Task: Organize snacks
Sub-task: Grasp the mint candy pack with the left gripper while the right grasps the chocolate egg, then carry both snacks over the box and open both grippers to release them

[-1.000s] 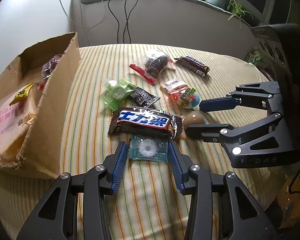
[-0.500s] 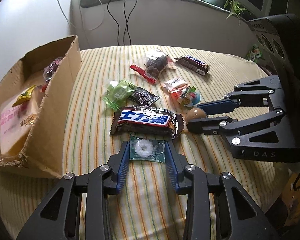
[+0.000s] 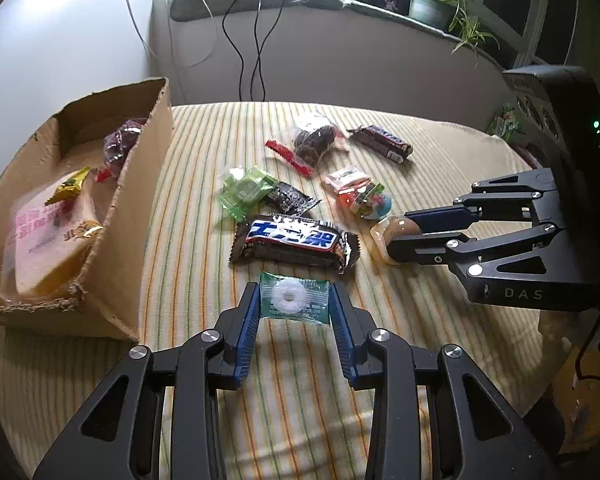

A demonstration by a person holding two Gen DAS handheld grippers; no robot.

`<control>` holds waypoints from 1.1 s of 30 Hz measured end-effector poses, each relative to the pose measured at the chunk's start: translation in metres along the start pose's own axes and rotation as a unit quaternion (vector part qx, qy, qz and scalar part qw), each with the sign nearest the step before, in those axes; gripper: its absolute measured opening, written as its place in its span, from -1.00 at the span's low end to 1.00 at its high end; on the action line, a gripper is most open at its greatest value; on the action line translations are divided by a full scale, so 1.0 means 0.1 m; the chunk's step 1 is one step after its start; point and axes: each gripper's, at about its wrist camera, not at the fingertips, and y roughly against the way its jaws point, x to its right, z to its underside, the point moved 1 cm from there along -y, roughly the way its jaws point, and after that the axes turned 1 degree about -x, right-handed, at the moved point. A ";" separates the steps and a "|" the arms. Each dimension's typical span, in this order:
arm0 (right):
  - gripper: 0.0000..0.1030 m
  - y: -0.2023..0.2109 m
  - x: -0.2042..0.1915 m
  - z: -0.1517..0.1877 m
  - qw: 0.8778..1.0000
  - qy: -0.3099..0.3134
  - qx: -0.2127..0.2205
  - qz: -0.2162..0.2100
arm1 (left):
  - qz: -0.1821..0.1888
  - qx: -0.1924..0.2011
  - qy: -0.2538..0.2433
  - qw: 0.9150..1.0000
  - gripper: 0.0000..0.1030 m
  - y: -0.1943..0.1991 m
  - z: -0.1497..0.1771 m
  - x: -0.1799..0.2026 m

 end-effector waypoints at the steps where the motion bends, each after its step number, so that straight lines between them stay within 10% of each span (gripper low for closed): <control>1: -0.46 0.03 0.01 0.02 1.000 -0.001 0.002 0.001 | 0.001 0.002 0.000 1.000 -0.35 0.02 0.00 0.00; 33: -0.46 0.43 -0.65 -0.85 0.996 0.054 0.073 -0.011 | -0.079 0.092 0.073 0.990 -0.35 0.77 -0.16 -0.99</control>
